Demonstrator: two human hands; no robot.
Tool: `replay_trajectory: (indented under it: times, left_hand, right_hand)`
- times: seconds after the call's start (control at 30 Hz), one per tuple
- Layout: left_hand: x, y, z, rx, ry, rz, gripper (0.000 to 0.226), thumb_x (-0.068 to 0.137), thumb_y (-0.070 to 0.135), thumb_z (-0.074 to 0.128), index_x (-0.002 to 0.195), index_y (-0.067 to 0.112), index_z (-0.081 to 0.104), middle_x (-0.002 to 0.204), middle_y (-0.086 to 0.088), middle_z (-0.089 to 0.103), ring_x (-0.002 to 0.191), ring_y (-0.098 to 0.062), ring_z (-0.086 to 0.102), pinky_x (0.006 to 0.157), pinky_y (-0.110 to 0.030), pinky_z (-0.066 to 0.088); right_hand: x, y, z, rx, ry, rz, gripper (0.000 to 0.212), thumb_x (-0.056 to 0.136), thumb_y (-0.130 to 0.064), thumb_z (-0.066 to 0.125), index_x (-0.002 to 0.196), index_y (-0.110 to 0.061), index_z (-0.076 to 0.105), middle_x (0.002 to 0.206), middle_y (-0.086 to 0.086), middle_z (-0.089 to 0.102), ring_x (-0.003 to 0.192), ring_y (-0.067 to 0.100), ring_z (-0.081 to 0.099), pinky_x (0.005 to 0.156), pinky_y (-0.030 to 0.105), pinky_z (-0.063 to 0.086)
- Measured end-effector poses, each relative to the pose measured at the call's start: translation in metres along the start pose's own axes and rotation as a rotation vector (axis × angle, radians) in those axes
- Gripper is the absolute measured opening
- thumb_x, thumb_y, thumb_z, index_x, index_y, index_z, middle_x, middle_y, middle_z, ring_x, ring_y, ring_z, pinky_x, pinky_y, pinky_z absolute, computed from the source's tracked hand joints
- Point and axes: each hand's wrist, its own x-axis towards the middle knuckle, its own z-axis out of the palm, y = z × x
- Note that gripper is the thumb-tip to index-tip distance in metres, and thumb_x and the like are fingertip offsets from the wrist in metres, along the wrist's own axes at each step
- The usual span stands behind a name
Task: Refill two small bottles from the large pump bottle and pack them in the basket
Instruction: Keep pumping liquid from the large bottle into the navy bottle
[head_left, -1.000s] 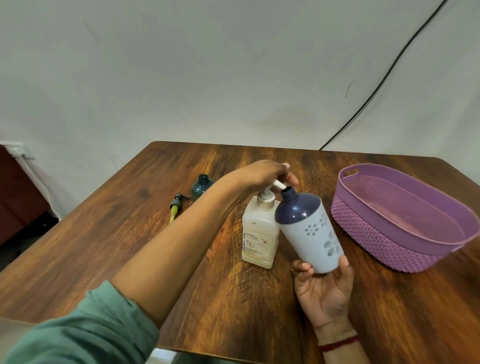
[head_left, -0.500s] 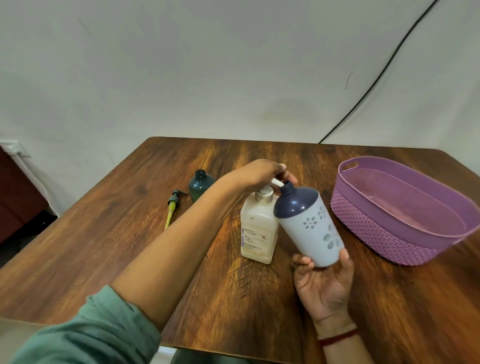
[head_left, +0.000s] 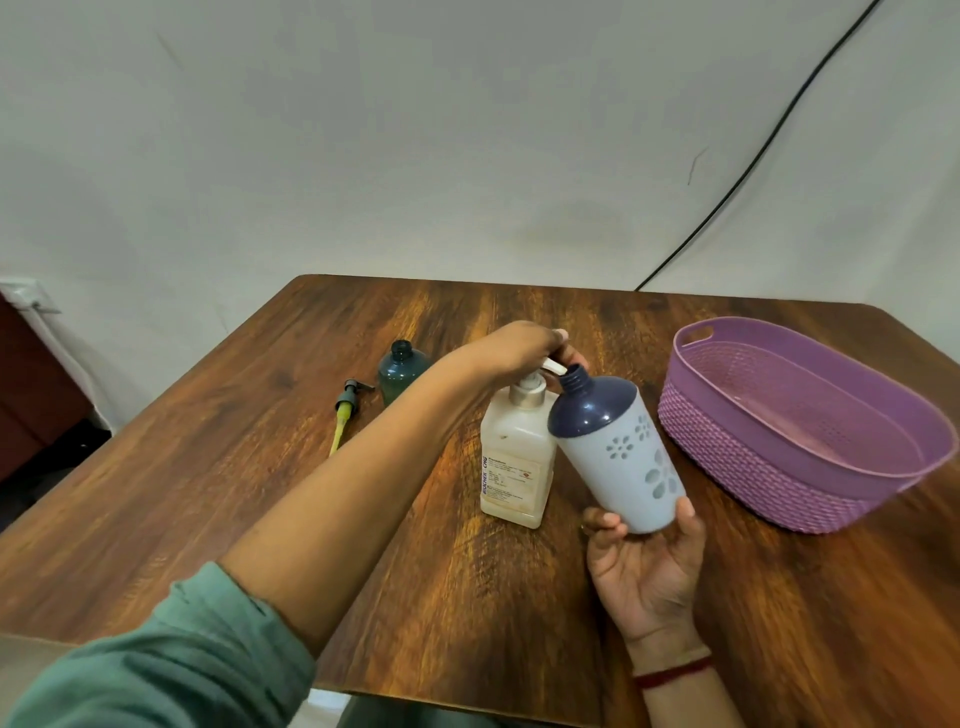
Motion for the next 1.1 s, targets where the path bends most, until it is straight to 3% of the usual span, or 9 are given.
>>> replay_trajectory:
  times: [0.17, 0.3, 0.43, 0.53, 0.6, 0.77, 0.87, 1.0, 1.1]
  left_hand:
    - [-0.002, 0.008, -0.006, 0.045, -0.024, 0.005, 0.046, 0.104, 0.029, 0.029, 0.087, 0.008, 0.066, 0.094, -0.008, 0.068, 0.092, -0.027, 0.062, 0.087, -0.034, 0.048]
    - [0.003, 0.0, -0.002, 0.003, 0.002, 0.007, 0.044, 0.104, 0.02, 0.028, 0.08, 0.007, 0.062, 0.081, -0.005, 0.063, 0.072, -0.016, 0.058, 0.061, -0.015, 0.049]
    - [0.002, -0.001, -0.001, 0.031, 0.013, -0.008, 0.046, 0.104, 0.022, 0.03, 0.074, 0.009, 0.062, 0.078, -0.005, 0.063, 0.062, -0.008, 0.057, 0.057, -0.013, 0.046]
    - [-0.001, 0.009, -0.008, 0.092, -0.03, -0.016, 0.046, 0.104, 0.03, 0.03, 0.083, 0.009, 0.066, 0.099, -0.014, 0.068, 0.091, -0.026, 0.064, 0.09, -0.034, 0.048]
    - [0.0, 0.01, -0.01, 0.101, -0.034, -0.018, 0.045, 0.103, 0.031, 0.031, 0.085, 0.01, 0.067, 0.105, -0.016, 0.068, 0.104, -0.035, 0.062, 0.099, -0.043, 0.043]
    - [0.002, -0.002, 0.0, 0.033, -0.003, -0.016, 0.046, 0.104, 0.02, 0.03, 0.074, 0.009, 0.063, 0.08, -0.005, 0.062, 0.069, -0.012, 0.055, 0.066, -0.018, 0.046]
    - [0.0, 0.002, -0.003, 0.054, -0.019, -0.014, 0.045, 0.104, 0.024, 0.031, 0.076, 0.009, 0.064, 0.086, -0.008, 0.065, 0.072, -0.013, 0.058, 0.069, -0.021, 0.045]
    - [0.001, 0.009, -0.01, 0.125, -0.049, -0.024, 0.047, 0.104, 0.031, 0.031, 0.082, 0.011, 0.067, 0.103, -0.014, 0.069, 0.095, -0.028, 0.064, 0.09, -0.035, 0.046]
    - [0.001, 0.003, -0.004, 0.016, -0.037, -0.029, 0.045, 0.104, 0.022, 0.031, 0.078, 0.006, 0.063, 0.082, -0.009, 0.064, 0.062, -0.008, 0.062, 0.062, -0.018, 0.049]
  right_hand:
    - [-0.001, 0.001, 0.001, -0.002, 0.007, -0.005, 0.073, 0.031, -0.034, 0.093, 0.1, -0.019, 0.074, 0.096, 0.013, 0.065, 0.058, 0.013, 0.057, 0.043, 0.015, 0.049]
    - [0.0, 0.0, -0.001, 0.022, -0.002, 0.006, 0.074, 0.032, -0.032, 0.094, 0.101, -0.018, 0.073, 0.093, 0.013, 0.067, 0.056, 0.014, 0.056, 0.042, 0.016, 0.05]
    - [0.0, 0.0, 0.0, 0.013, 0.014, -0.002, 0.075, 0.031, -0.033, 0.094, 0.101, -0.018, 0.073, 0.093, 0.012, 0.067, 0.056, 0.013, 0.055, 0.042, 0.015, 0.049]
    - [-0.001, 0.0, 0.001, 0.009, 0.017, 0.002, 0.075, 0.029, -0.033, 0.094, 0.099, -0.018, 0.074, 0.093, 0.013, 0.066, 0.056, 0.014, 0.055, 0.041, 0.015, 0.049]
    - [0.0, 0.0, 0.001, 0.0, 0.014, 0.005, 0.073, 0.029, -0.033, 0.094, 0.097, -0.018, 0.075, 0.093, 0.013, 0.065, 0.056, 0.014, 0.056, 0.041, 0.016, 0.049]
    - [0.0, -0.001, -0.003, -0.006, 0.014, -0.003, 0.073, 0.031, -0.036, 0.093, 0.1, -0.019, 0.074, 0.098, 0.011, 0.064, 0.057, 0.014, 0.055, 0.043, 0.014, 0.049]
    - [0.0, -0.001, -0.001, -0.014, 0.006, -0.012, 0.071, 0.031, -0.036, 0.093, 0.098, -0.02, 0.075, 0.097, 0.011, 0.063, 0.057, 0.012, 0.056, 0.043, 0.014, 0.049]
    - [-0.001, 0.001, 0.0, -0.021, 0.003, 0.003, 0.072, 0.032, -0.035, 0.093, 0.099, -0.02, 0.074, 0.099, 0.012, 0.061, 0.057, 0.013, 0.056, 0.043, 0.015, 0.049]
    - [0.0, 0.0, -0.002, -0.016, 0.007, -0.001, 0.073, 0.032, -0.036, 0.093, 0.1, -0.02, 0.074, 0.098, 0.011, 0.062, 0.057, 0.013, 0.056, 0.043, 0.015, 0.049]
